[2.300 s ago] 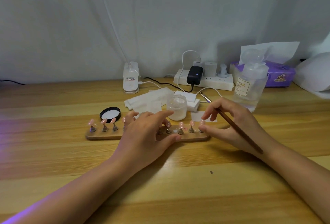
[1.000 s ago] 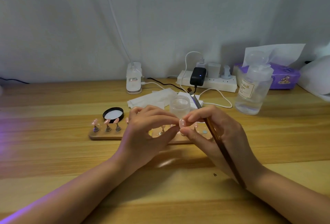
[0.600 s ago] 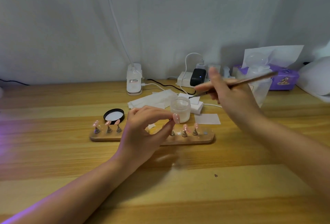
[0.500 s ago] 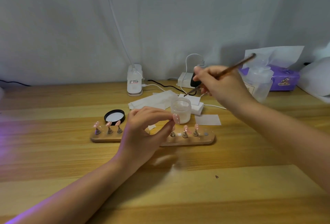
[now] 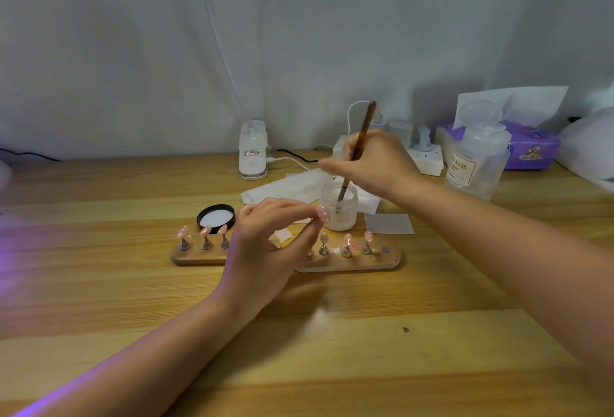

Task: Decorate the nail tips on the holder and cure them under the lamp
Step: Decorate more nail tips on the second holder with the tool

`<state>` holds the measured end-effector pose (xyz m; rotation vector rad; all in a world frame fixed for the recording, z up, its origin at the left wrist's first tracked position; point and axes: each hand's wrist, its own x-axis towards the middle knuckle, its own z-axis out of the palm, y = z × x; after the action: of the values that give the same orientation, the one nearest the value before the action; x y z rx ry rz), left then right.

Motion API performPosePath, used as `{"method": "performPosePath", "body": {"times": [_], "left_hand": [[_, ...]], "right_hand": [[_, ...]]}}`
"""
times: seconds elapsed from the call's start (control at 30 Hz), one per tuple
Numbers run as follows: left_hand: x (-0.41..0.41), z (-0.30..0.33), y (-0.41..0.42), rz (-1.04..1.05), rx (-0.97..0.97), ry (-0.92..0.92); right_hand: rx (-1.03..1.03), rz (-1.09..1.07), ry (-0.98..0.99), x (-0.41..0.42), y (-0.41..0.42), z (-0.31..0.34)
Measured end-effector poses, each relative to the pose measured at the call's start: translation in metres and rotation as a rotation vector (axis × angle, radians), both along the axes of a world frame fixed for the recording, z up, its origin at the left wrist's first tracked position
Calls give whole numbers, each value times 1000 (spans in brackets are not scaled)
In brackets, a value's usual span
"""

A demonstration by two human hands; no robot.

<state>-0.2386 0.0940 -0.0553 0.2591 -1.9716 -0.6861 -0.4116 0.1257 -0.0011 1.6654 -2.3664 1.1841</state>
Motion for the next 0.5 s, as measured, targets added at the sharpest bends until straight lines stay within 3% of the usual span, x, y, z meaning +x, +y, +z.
{"method": "performPosePath", "body": {"times": [0.13, 0.33, 0.5], "left_hand": [[0, -1, -1, 3, 11, 3], [-2, -1, 0, 9, -17, -6], [-1, -2, -2, -7, 2, -9]], "right_hand": [[-167, -44, -241, -11, 5, 8], [-238, -287, -563, -22, 17, 1], [-227, -316, -608, -25, 21, -4]]}}
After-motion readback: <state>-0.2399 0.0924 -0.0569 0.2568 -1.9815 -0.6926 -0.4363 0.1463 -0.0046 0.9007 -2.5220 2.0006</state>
